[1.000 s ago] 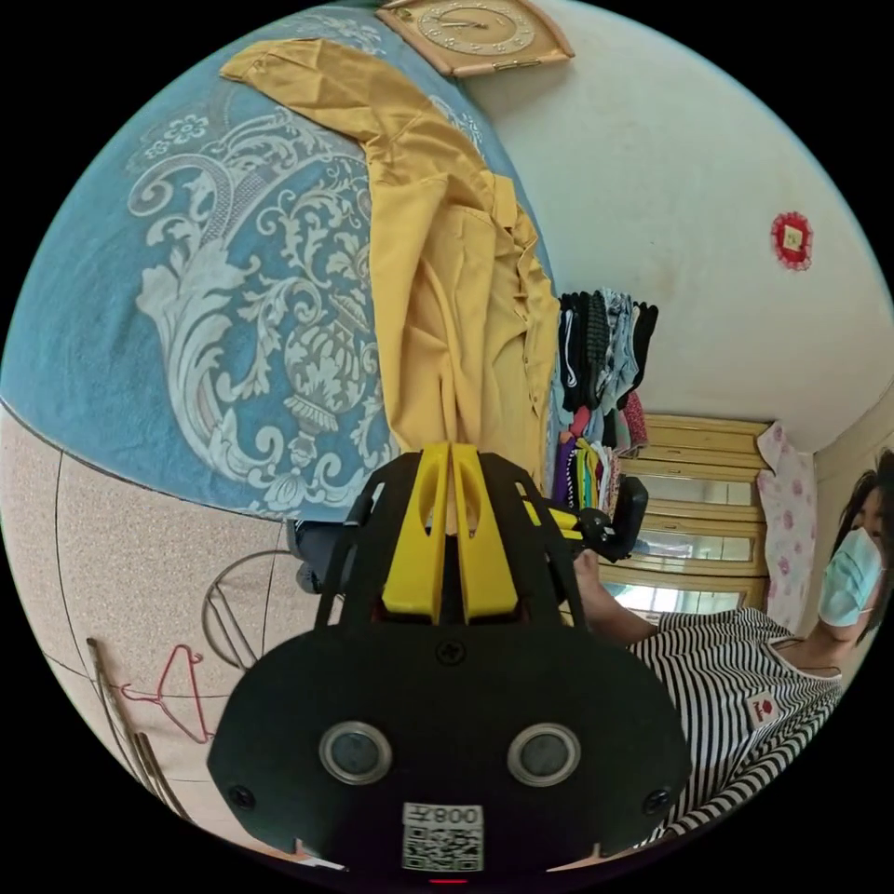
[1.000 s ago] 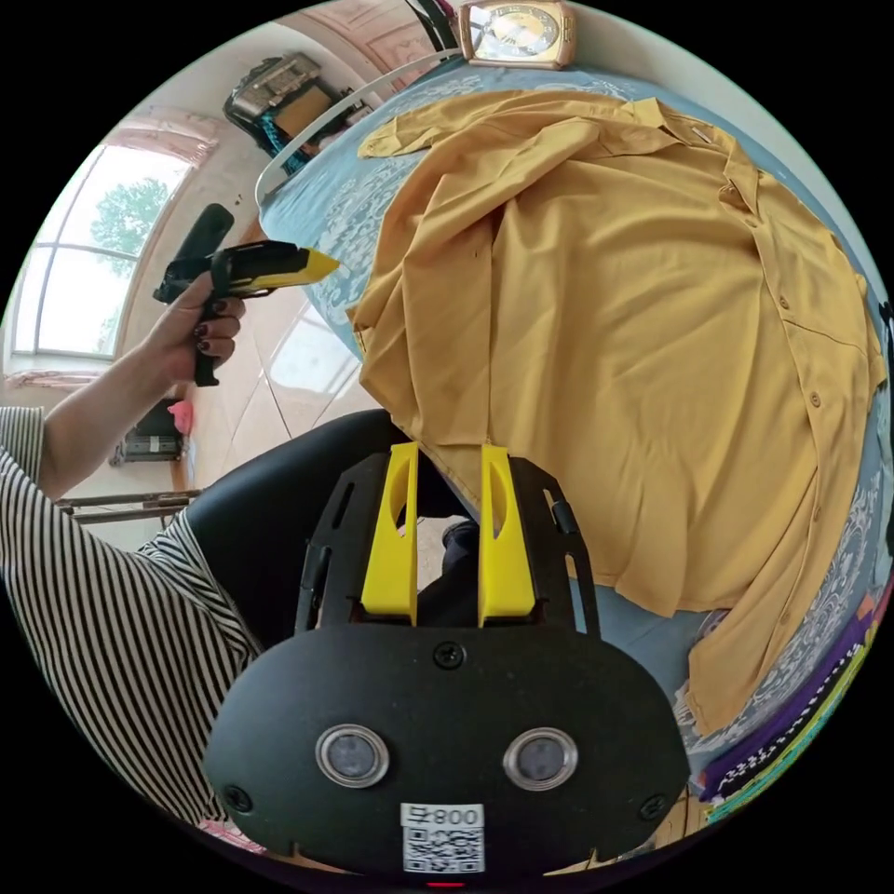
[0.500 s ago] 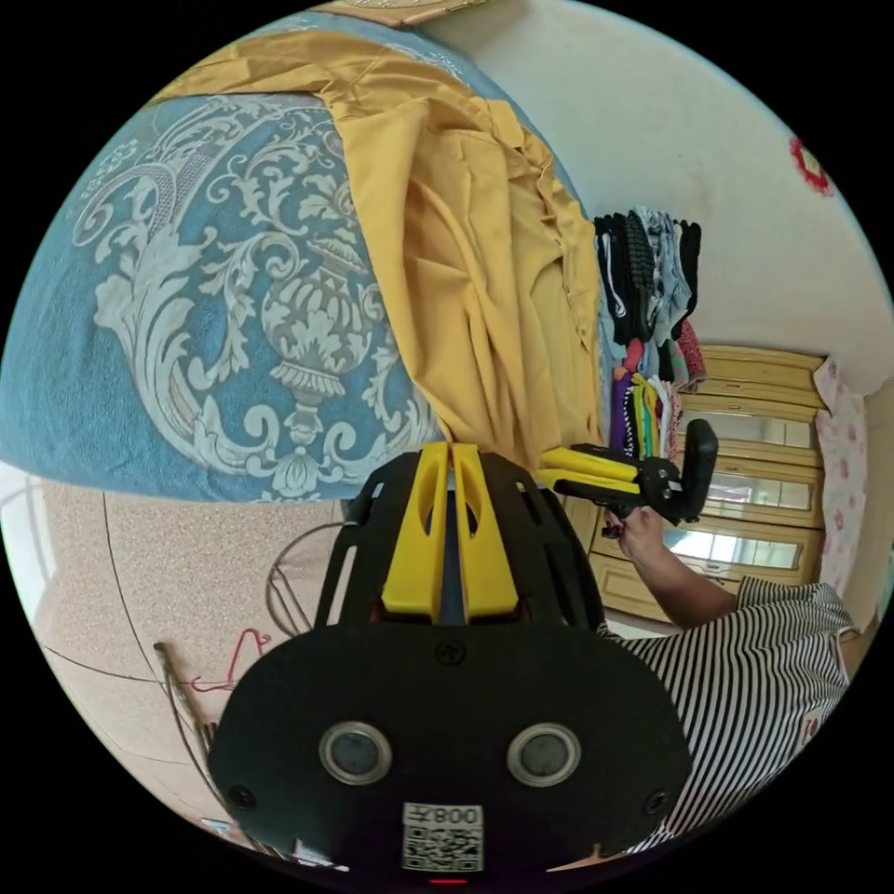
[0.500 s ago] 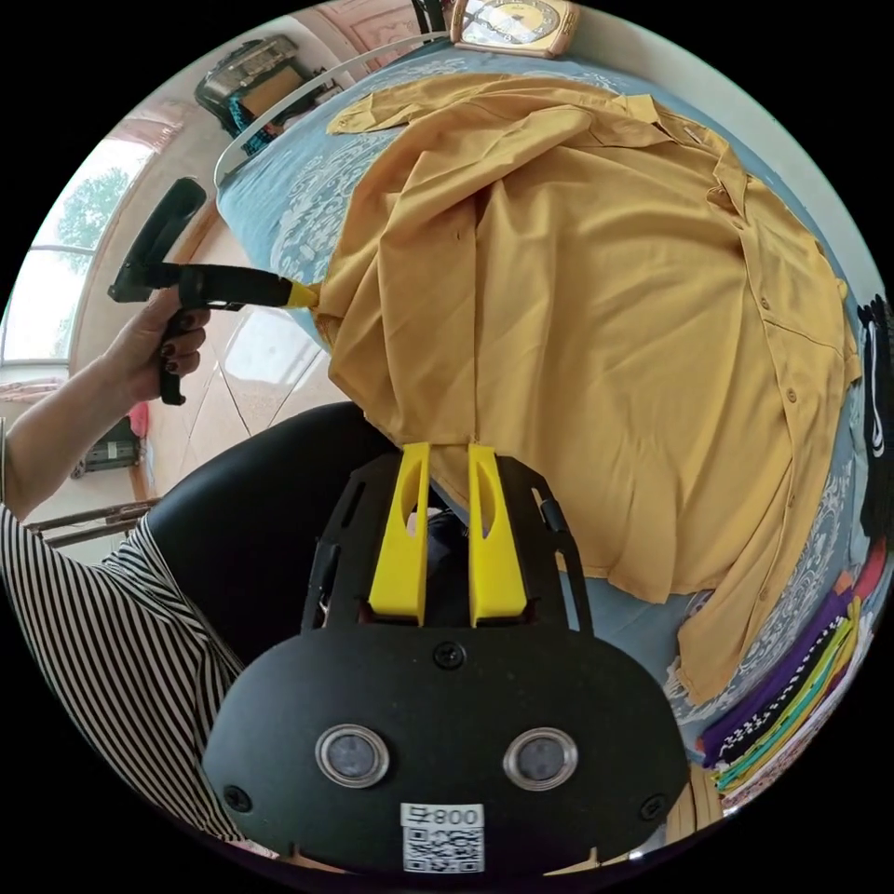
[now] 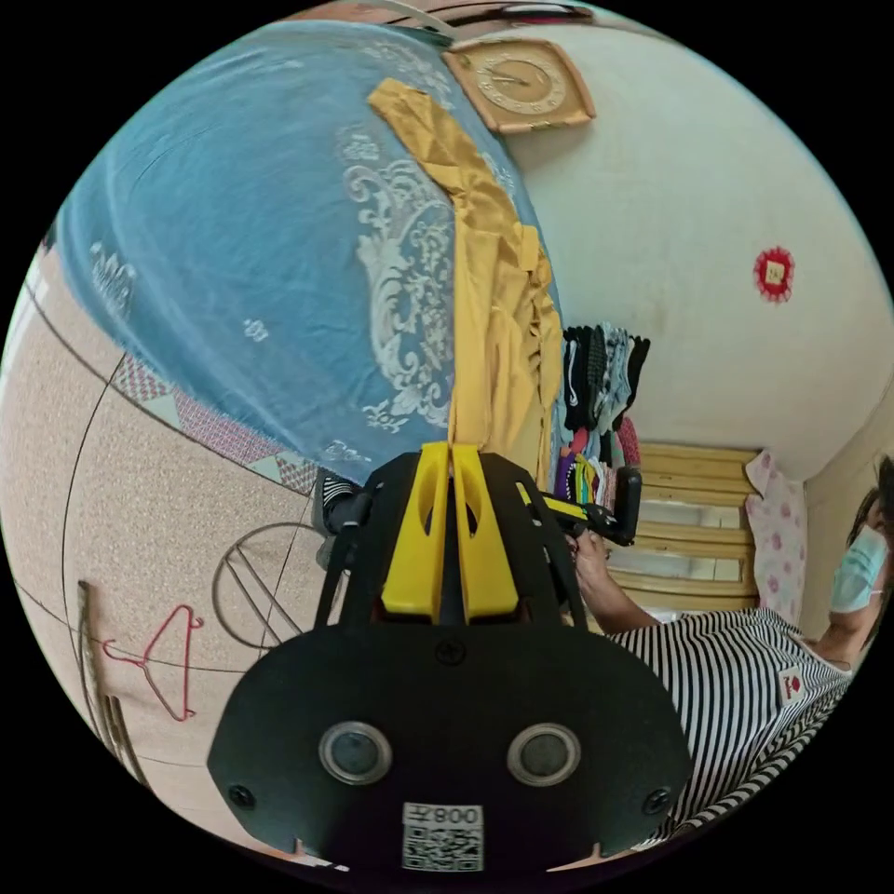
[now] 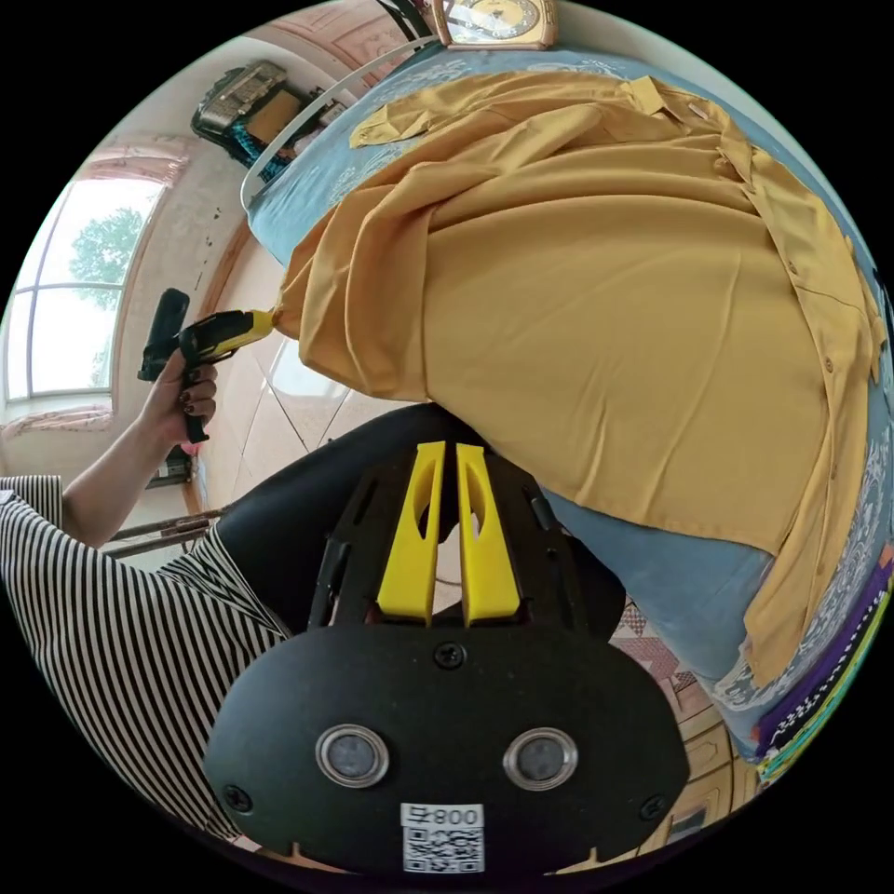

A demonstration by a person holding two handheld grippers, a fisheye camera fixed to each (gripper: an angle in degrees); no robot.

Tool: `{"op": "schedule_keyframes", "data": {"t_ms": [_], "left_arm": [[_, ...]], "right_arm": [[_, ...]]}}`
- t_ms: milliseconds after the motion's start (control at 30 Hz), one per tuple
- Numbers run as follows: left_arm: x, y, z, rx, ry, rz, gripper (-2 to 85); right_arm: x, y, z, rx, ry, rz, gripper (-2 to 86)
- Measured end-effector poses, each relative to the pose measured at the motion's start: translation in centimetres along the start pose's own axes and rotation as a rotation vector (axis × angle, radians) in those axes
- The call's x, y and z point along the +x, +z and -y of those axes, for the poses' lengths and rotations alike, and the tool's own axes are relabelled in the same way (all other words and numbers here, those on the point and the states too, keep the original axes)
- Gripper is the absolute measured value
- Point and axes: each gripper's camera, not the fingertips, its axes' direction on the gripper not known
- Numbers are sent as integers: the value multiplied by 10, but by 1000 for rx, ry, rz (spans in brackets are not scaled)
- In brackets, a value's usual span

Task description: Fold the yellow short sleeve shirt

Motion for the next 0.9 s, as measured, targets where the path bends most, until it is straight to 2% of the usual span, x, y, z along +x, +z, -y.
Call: {"op": "schedule_keyframes", "data": {"t_ms": [133,267,367,467,633,733,900], "left_arm": [[-9,9,0,24,-63,37,21],[14,5,8,83,-4,99,34],[52,11,26,92,106,127,44],[106,45,60,10,258,124,60],[204,157,146,-154,449,9,76],[246,229,195,-237,480,-38,79],[293,316,264,-311,443,-60,82]], "right_arm": [[9,-4,-19,13,75,-20,54],[40,-28,-52,89,204,-124,61],[79,-51,-79,145,319,-219,71],[125,-71,-104,175,438,-278,81],[177,-86,-135,147,516,-432,84],[199,-81,-153,87,533,-502,86],[224,-63,-179,35,552,-493,87]]}}
